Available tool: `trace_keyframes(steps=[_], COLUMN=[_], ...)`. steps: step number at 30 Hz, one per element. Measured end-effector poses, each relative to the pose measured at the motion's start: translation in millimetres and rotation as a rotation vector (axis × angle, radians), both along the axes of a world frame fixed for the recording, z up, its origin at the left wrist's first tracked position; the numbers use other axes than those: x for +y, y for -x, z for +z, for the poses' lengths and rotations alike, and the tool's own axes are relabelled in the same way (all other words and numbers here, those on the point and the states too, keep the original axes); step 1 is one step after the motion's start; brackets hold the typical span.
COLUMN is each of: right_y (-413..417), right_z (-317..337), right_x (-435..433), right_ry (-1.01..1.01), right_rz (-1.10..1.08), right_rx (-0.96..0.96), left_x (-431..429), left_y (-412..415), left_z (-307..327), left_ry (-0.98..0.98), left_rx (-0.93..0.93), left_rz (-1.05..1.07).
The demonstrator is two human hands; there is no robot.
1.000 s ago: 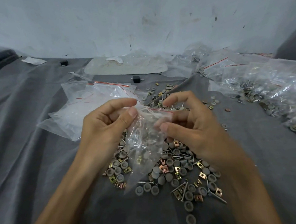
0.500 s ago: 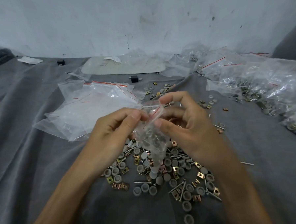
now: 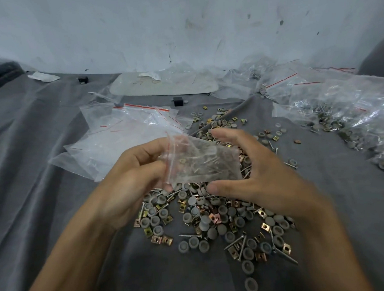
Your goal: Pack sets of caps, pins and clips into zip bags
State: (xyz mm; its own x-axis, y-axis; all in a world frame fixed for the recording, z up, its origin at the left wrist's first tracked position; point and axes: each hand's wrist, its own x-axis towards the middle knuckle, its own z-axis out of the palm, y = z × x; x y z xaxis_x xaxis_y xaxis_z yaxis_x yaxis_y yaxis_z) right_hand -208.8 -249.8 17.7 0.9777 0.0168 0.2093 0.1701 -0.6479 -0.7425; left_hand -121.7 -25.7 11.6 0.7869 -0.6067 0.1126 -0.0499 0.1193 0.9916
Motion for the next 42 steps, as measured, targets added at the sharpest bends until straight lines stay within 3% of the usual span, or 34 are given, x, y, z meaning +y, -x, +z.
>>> trace_keyframes(steps=[4,7,10,16,19,22,25,29,32,35,42], right_y=[-2.0,-2.5,-1.3,10.7,11.8,6.8,5.2,8.3,8.2,6.0,4.5], right_z=[0.3,-2.7,-1.2,19.0,38.4,53.1,49.5,22.9,7.2,0.6,-6.4], right_x=[23.3,35.7,27.9,14.1,-0.8,-20.2,-34.7,-38.9,-40.7,-40.8,-45.2], right_ry=[-0.027,0.000,0.064,0.047,0.011,0.040,0.002,-0.146,-0.049,0.088,0.155], right_rz=[0.067,0.155,0.077,0.030,0.021,-0.029,-0.105,-0.166,-0.256,-0.300,-0.319], right_rx=[-0.151,-0.120,-0.126,-0.230,-0.255,-0.332,-0.389,-0.345,-0.308,-0.290,-0.221], left_x=[-8.0,-12.5,-12.1,-21.8,-27.2,-30.0,-29.3,-20.1,-26.2,-46.8,-84.2], left_y=[5.4,11.0,8.4,10.7,2.7,-12.9,-20.8,-18.9,-19.0,-19.2,-18.4], left_z=[-7.3,-7.7,-7.7,-1.4,10.1,13.2,-9.2,-45.9,-52.5,-47.0,-46.6], left_ry=[-0.167,-0.239,-0.249,-0.008,0.067,0.114,-0.155,-0.552,-0.686,-0.716,-0.934], left_rx=[-0.151,-0.231,-0.216,0.000,-0.093,-0.143,-0.382,-0.629,-0.833,-0.902,-0.885], left_rz=[-0.025,-0.081,-0.059,-0.079,-0.119,0.025,0.282,0.268,0.311,0.309,0.281])
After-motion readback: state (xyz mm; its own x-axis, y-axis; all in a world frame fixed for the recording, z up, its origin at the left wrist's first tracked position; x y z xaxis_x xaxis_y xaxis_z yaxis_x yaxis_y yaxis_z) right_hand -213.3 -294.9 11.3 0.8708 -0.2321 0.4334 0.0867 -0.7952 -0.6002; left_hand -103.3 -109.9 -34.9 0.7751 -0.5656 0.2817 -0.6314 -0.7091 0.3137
